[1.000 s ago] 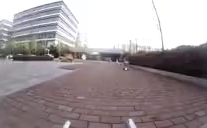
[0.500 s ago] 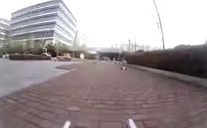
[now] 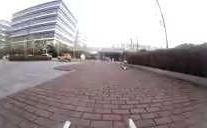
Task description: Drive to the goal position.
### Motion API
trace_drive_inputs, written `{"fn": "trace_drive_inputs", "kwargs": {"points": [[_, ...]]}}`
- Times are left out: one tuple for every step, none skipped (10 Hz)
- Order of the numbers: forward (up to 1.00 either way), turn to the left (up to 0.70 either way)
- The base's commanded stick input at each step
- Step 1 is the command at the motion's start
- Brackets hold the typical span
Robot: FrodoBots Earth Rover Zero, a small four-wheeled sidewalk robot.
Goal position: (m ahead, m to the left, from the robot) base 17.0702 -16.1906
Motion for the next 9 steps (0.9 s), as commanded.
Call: {"fn": "trace_drive_inputs", "kwargs": {"points": [[0.7, 0.0], [0.7, 0.0], [0.7, 0.0], [0.7, -0.01], [0.7, -0.08], [0.7, -0.12], [0.7, -0.13], [0.7, -0.13], [0.7, -0.13]]}}
